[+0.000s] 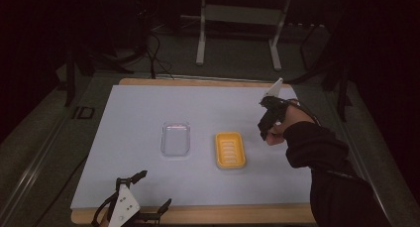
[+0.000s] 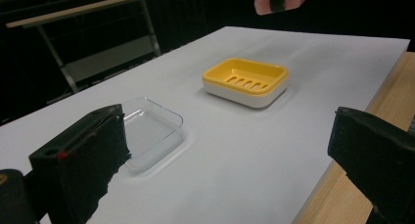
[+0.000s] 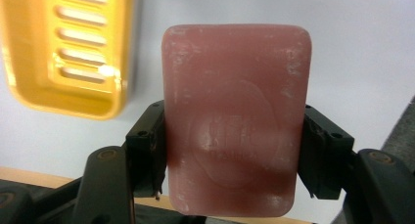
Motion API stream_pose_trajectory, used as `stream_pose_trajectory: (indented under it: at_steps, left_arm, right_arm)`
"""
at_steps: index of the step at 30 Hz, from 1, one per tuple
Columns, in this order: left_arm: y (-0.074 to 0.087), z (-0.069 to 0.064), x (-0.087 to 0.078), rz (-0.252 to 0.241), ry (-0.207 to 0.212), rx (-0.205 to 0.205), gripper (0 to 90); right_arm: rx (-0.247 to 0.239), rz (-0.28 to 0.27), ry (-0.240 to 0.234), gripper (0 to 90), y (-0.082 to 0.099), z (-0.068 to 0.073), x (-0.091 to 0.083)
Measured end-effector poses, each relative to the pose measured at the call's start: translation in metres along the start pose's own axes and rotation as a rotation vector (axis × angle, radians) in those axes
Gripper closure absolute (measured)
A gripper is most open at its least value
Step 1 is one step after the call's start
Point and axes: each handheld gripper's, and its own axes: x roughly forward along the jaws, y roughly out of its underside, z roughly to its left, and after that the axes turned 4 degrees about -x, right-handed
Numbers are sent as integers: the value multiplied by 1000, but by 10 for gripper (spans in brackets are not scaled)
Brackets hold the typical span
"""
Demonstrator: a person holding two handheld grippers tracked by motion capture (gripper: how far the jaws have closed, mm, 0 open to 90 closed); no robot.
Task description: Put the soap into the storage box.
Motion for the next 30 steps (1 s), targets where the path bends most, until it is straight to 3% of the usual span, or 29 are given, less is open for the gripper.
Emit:
stream_pose_trajectory:
  at_steps: [11, 17, 30]
  left_arm:
    - [0, 0, -1, -1, 0, 4, 19]
    - [0, 0, -1, 0, 1, 4, 19]
    - [0, 0, -1, -5, 2, 3, 19]
  right_arm:
    - [-70, -30, -7, 375, -7, 36, -10]
    - [-79, -50, -22, 375, -10, 47, -12]
    - [-112, -91, -115, 375, -20, 77, -1]
